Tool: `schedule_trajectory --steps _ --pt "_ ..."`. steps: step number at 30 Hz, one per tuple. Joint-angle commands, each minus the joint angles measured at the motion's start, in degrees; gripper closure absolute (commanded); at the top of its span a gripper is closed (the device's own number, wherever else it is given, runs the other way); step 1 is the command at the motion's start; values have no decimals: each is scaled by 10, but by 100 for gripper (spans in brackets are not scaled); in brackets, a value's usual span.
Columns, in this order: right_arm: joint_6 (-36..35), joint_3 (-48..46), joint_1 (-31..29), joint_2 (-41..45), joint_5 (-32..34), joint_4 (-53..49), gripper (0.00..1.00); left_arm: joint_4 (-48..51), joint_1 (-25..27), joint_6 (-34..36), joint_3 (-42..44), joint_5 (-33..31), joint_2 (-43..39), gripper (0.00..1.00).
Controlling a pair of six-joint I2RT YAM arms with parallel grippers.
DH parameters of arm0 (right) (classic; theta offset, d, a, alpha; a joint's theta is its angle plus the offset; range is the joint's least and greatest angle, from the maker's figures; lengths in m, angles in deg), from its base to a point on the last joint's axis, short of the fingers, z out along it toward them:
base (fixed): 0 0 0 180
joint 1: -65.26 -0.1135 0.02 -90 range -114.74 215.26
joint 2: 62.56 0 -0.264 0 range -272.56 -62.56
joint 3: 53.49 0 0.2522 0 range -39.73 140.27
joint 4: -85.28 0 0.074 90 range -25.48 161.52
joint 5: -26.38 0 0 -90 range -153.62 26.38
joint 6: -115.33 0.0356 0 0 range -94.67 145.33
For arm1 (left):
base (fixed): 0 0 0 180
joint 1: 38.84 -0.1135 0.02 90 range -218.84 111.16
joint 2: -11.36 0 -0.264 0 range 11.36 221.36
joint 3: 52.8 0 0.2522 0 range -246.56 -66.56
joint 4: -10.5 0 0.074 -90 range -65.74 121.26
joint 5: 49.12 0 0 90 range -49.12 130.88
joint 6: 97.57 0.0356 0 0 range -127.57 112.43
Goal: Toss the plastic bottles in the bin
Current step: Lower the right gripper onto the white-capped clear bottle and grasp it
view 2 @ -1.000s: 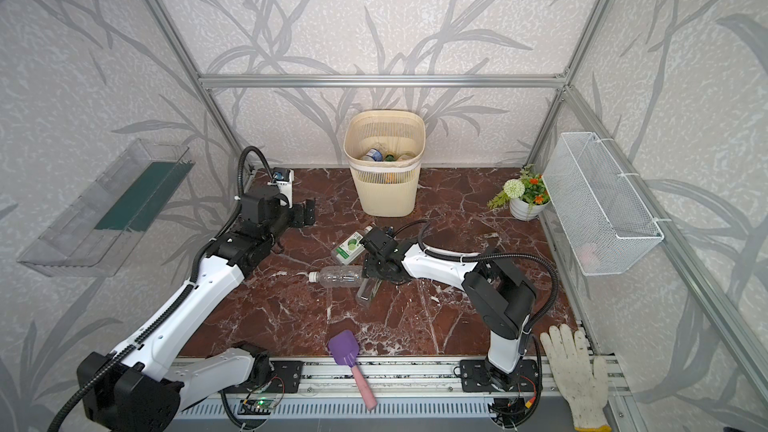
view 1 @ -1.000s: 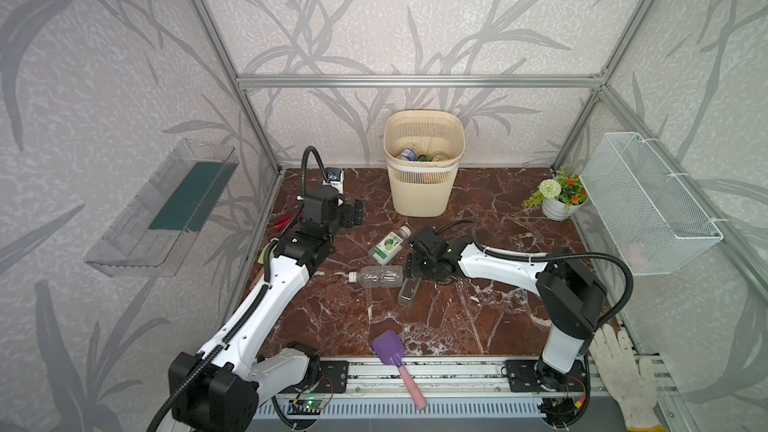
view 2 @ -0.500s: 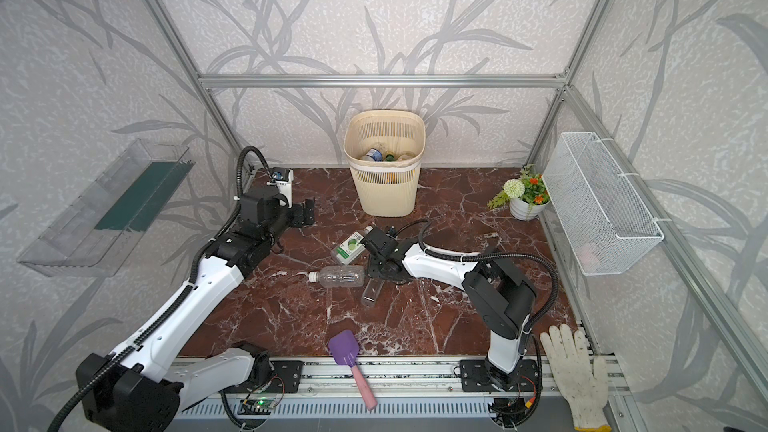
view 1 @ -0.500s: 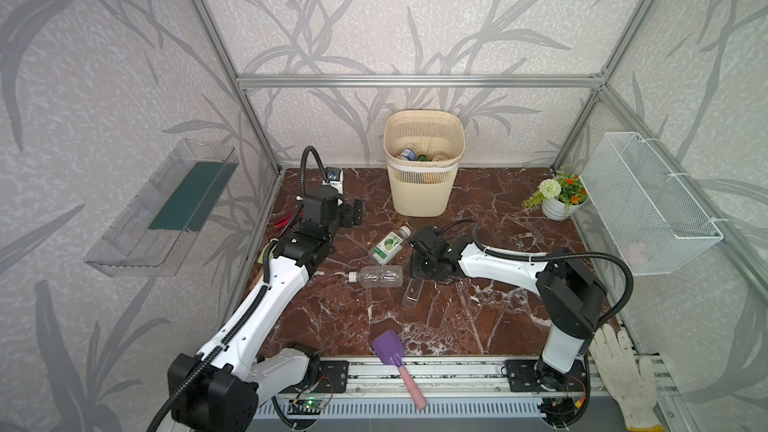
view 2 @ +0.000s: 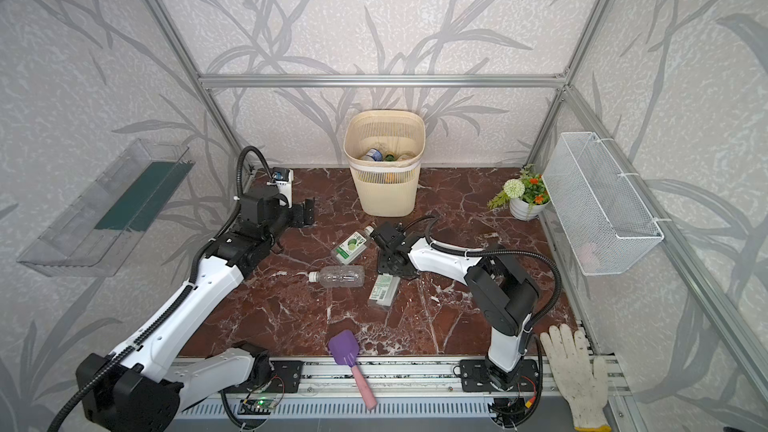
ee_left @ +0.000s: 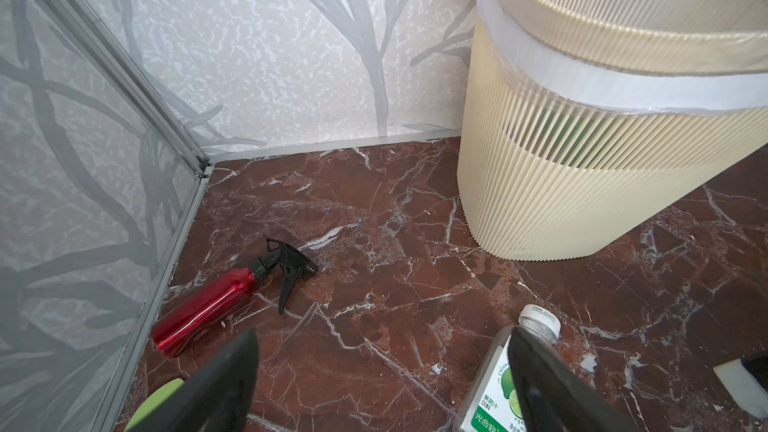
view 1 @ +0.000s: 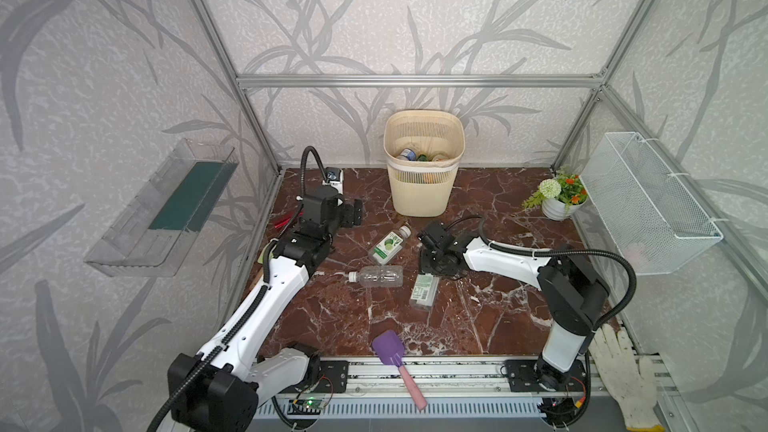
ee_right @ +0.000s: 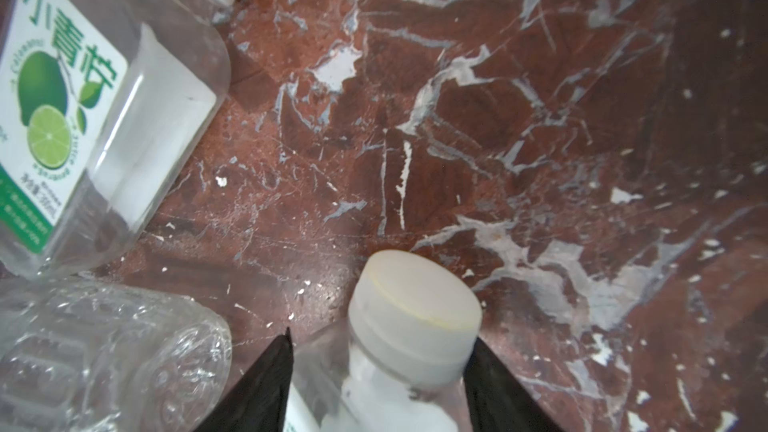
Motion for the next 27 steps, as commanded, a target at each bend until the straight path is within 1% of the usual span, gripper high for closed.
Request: schedule_trajectory --steps 1,4,8,14,16,22,25,27 --pt "13 -6 -1 -6 -34 11 34 -2 0 -7 -11 -6 -2 8" --pt "22 -16 -1 -7 -49 26 33 2 0 -9 -13 2 -1 8" --pt "7 -11 0 -6 -46 6 24 1 0 -7 -13 -2 -1 8" --pt "-38 3 -13 14 -4 -77 10 2 0 -6 -13 -1 0 8" --pt "-41 4 -27 22 11 -92 8 3 0 -7 -15 2 0 8" --pt "-17 2 -57 15 8 -89 6 5 1 -6 -15 1 4 8" --pt "-4 3 -61 5 6 -96 6 4 0 -5 -13 -4 6 8" --pt "3 2 -62 5 8 -103 9 5 0 -5 -15 -2 7 8"
